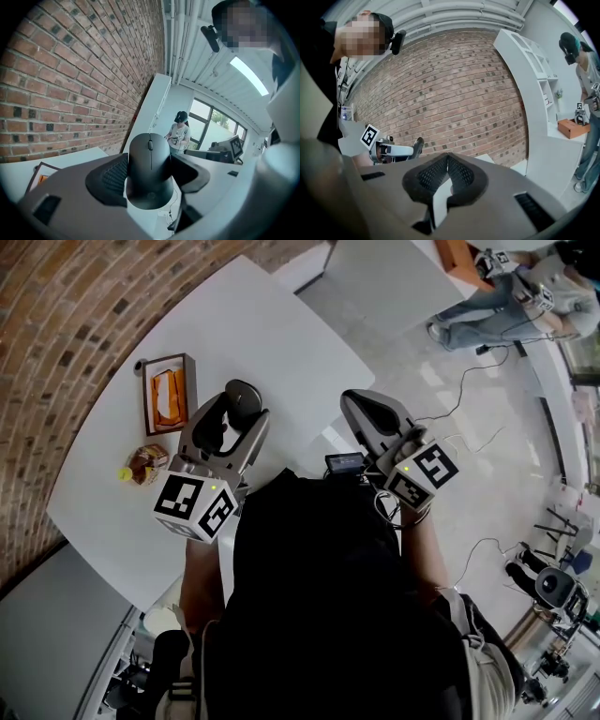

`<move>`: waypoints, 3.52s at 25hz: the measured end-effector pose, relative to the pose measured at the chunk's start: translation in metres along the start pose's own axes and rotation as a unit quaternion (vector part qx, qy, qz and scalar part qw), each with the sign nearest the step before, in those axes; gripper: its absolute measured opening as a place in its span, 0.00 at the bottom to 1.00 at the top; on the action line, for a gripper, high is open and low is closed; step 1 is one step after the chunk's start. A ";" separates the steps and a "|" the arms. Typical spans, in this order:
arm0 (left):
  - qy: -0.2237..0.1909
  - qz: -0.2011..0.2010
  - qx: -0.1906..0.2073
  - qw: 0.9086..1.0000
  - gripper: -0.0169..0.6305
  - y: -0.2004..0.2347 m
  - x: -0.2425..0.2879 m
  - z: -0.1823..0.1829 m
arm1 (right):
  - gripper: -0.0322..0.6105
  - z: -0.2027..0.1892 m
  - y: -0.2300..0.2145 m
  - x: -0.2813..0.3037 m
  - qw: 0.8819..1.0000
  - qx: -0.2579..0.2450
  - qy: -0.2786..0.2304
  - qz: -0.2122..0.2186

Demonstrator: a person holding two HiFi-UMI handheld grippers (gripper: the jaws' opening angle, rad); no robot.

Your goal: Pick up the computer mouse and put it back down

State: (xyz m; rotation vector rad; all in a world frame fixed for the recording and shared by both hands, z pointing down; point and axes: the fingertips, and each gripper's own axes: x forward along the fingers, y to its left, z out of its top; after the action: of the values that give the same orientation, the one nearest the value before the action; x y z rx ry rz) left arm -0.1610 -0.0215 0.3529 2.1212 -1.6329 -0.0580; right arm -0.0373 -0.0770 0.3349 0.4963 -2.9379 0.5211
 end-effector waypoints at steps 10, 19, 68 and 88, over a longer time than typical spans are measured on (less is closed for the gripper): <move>0.002 -0.011 0.002 1.000 0.49 -0.008 -0.002 -0.004 | 0.08 0.000 0.006 -0.007 1.000 0.000 -0.002 -0.009; 0.021 0.007 0.035 0.999 0.49 0.003 0.010 -0.014 | 0.08 0.002 0.001 -0.008 1.000 0.006 -0.003 -0.016; 0.286 0.057 0.080 0.953 0.49 0.072 0.067 -0.230 | 0.08 -0.022 -0.010 -0.087 0.989 0.010 0.033 -0.144; 0.353 0.063 0.064 0.931 0.49 0.088 0.078 -0.280 | 0.08 -0.019 -0.022 -0.121 0.979 0.019 0.027 -0.203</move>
State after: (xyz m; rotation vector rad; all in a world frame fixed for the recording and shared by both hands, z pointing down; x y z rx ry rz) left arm -0.1319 -0.0177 0.6551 1.7973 -1.3347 0.7798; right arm 0.0852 -0.0539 0.3386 1.0345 -2.6691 0.5247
